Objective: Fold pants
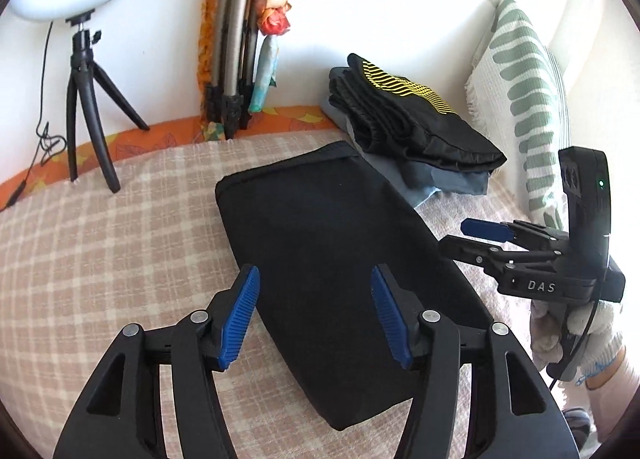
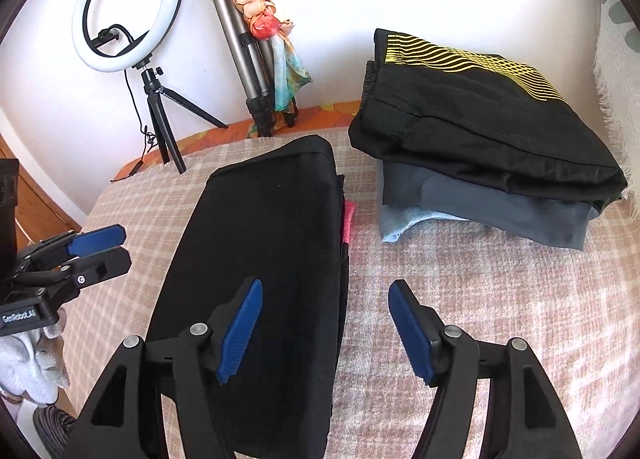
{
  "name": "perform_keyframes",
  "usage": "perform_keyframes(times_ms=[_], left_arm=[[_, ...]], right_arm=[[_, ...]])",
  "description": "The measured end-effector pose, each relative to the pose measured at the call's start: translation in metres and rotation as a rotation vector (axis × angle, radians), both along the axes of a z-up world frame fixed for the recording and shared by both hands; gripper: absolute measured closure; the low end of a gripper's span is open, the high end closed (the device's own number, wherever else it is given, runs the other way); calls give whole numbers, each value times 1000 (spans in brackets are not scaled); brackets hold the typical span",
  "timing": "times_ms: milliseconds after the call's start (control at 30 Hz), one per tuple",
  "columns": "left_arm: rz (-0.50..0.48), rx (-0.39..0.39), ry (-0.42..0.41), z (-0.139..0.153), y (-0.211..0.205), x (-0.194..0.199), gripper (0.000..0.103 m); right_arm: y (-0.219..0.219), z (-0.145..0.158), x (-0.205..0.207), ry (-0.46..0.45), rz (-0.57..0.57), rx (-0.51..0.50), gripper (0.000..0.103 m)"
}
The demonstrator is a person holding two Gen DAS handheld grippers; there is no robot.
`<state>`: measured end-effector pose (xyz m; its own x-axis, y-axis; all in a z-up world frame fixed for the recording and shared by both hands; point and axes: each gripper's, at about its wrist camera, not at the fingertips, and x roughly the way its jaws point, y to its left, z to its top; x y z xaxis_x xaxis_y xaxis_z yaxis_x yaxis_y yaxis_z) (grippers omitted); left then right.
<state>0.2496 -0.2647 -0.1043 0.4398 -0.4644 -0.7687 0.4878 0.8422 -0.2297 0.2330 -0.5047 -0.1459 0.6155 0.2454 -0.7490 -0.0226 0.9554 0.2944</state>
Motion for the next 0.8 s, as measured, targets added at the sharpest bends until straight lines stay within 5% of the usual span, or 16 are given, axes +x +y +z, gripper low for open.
perform_keyframes(times_ms=[467, 800], left_arm=[[192, -245, 222, -69, 31, 31, 46], [144, -283, 247, -88, 20, 45, 46]], right_arm=[[-10, -28, 45, 85, 87, 96, 33], [-6, -60, 71, 130, 148, 185, 30]])
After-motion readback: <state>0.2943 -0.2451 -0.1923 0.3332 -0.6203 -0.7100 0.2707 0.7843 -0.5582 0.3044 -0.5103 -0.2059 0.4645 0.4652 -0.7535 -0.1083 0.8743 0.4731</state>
